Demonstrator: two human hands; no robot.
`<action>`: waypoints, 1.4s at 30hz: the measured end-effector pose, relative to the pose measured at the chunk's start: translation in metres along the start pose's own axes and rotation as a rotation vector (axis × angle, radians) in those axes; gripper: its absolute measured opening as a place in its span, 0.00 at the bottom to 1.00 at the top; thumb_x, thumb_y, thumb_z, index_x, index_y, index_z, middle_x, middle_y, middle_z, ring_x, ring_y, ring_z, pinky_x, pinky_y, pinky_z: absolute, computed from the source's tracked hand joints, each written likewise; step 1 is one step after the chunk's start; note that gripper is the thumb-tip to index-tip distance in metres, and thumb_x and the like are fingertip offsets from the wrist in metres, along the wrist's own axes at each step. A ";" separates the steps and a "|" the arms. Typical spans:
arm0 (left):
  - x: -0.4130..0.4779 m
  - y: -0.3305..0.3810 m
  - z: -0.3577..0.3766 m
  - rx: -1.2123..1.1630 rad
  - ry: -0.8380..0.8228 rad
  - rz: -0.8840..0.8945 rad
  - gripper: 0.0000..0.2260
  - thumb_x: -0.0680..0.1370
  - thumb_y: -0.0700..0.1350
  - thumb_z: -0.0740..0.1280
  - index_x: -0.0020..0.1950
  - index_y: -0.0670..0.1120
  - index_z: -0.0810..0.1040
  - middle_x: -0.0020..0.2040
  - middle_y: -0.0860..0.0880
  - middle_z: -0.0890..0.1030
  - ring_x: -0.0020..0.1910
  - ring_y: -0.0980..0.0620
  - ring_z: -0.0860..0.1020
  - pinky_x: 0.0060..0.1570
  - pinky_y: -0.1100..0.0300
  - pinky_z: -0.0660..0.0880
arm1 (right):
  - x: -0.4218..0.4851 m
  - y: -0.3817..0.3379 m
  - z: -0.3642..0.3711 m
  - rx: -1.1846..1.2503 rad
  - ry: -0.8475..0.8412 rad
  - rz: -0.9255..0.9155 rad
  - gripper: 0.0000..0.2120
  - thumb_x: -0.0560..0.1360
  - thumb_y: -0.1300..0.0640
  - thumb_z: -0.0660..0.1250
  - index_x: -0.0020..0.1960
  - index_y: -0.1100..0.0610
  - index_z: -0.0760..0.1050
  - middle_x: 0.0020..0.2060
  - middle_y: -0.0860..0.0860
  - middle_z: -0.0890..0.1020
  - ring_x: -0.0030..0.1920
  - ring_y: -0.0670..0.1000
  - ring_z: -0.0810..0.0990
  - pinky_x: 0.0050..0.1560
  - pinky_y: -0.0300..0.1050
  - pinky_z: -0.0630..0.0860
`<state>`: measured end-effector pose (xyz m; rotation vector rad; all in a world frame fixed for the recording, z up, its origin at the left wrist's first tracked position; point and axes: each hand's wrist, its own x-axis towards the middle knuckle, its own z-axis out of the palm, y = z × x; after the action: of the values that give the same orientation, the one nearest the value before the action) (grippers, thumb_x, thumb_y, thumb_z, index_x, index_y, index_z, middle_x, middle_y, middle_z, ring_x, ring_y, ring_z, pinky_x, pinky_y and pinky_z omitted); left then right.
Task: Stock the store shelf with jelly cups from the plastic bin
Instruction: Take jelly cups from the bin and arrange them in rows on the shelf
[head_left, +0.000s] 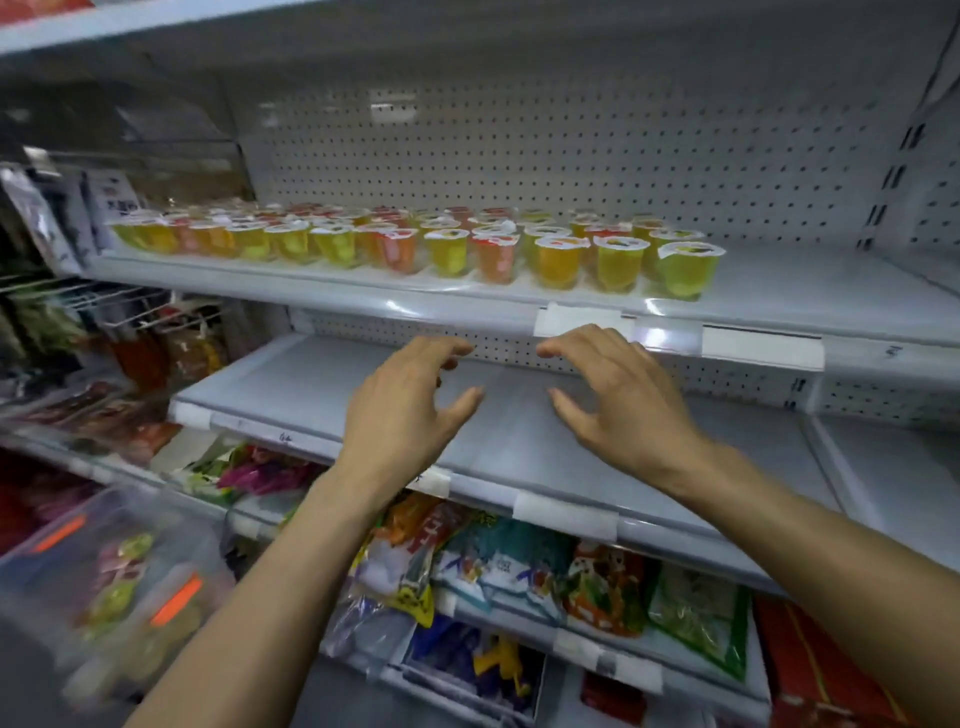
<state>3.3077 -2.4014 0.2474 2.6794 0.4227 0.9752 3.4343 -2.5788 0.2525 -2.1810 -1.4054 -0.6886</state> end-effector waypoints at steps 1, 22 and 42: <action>-0.007 -0.013 -0.005 0.040 -0.030 -0.032 0.19 0.76 0.56 0.69 0.66 0.56 0.74 0.58 0.56 0.78 0.50 0.56 0.77 0.45 0.57 0.76 | 0.005 -0.011 0.010 0.017 -0.037 -0.011 0.17 0.74 0.57 0.67 0.63 0.53 0.74 0.57 0.52 0.77 0.58 0.55 0.74 0.56 0.50 0.69; -0.124 -0.463 -0.153 0.304 -0.271 -0.647 0.19 0.77 0.56 0.68 0.66 0.55 0.73 0.57 0.55 0.79 0.51 0.56 0.77 0.44 0.59 0.74 | 0.200 -0.329 0.371 0.331 -0.566 -0.195 0.15 0.76 0.50 0.65 0.61 0.49 0.72 0.58 0.48 0.76 0.58 0.51 0.74 0.52 0.46 0.72; -0.178 -0.775 -0.016 0.017 -0.529 -1.159 0.17 0.76 0.52 0.69 0.64 0.51 0.76 0.61 0.47 0.78 0.56 0.46 0.78 0.55 0.52 0.77 | 0.237 -0.431 0.741 0.398 -1.308 0.012 0.19 0.75 0.52 0.68 0.64 0.55 0.72 0.61 0.56 0.77 0.58 0.56 0.77 0.53 0.44 0.72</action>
<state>3.0265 -1.7462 -0.1043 1.9669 1.5461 -0.0765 3.2435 -1.7971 -0.1260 -2.2588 -1.7866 1.1808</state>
